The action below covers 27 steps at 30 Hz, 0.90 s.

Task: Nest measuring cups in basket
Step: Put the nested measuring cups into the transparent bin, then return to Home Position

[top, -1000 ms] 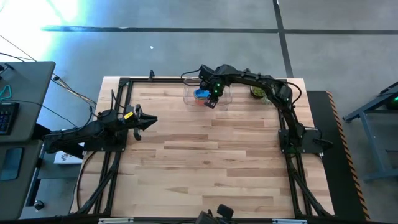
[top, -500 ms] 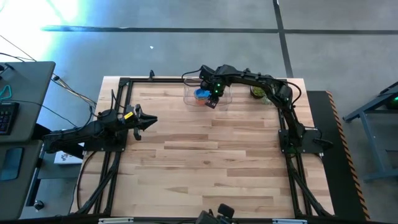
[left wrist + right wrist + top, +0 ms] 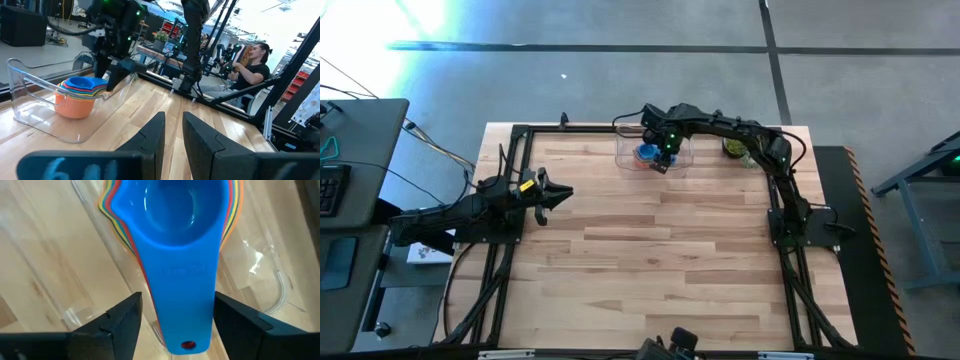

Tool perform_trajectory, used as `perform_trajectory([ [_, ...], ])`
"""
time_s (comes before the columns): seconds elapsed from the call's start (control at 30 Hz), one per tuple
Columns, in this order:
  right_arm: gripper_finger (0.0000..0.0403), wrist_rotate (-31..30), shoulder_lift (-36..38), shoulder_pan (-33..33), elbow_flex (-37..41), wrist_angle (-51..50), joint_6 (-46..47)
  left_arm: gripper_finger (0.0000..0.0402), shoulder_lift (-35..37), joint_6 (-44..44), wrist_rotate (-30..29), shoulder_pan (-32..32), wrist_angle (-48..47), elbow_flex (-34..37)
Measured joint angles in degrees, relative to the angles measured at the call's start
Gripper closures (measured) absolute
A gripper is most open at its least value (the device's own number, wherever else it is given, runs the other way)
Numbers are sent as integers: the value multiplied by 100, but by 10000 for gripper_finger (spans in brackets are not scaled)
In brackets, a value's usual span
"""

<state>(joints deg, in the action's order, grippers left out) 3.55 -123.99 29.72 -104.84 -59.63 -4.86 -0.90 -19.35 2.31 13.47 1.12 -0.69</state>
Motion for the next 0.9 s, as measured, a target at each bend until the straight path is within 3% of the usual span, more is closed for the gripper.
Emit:
perform_trajectory([
  [0.4,173,125,912,69,-9,277,434,344,1,0,2,-1,0,0],
  [0.6,174,131,1706,52,132,1050,637,344,1,0,0,-1,-1,0],
  [0.9,174,892,3831,-44,2890,4022,837,344,0,0,2,-2,-2,0],
])
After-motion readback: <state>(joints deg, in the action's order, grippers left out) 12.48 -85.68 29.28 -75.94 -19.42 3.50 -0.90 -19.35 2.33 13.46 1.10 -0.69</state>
